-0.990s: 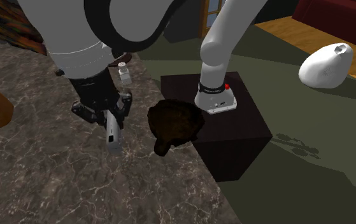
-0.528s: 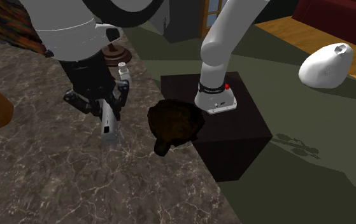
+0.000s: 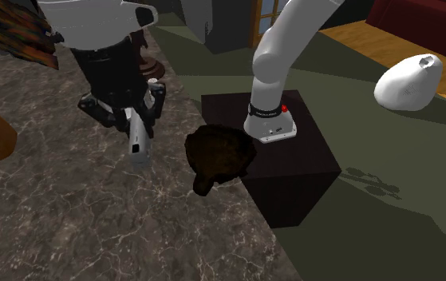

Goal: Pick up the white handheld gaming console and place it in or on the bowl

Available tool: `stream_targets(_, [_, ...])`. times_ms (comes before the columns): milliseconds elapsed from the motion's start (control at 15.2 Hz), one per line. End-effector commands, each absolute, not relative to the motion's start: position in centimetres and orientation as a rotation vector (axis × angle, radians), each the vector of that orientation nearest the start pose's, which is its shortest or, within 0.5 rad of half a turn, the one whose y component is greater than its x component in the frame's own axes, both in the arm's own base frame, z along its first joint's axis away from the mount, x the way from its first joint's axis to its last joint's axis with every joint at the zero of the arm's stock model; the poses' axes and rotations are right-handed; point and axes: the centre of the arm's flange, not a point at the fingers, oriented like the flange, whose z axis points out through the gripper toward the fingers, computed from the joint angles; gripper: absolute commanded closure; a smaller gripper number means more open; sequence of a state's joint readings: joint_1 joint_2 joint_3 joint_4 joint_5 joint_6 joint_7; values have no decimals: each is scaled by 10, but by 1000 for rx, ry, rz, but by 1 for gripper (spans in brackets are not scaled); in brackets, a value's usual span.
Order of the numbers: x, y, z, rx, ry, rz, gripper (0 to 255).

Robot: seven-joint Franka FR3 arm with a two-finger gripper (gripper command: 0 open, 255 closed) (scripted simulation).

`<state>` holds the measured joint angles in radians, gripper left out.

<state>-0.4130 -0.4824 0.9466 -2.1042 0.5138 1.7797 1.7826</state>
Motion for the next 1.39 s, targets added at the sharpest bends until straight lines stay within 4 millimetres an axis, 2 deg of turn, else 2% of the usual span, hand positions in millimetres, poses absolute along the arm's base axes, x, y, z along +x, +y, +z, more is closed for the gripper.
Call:
stream_targets(0, [335,316,521,-2341,2017,166,255])
stream_targets(462, [246,293,527,-2341,2017,166,255])
stream_targets(528, [225,288,528,-2341,2017,166,255])
stream_targets(1320, [225,288,465,-2341,2017,166,255])
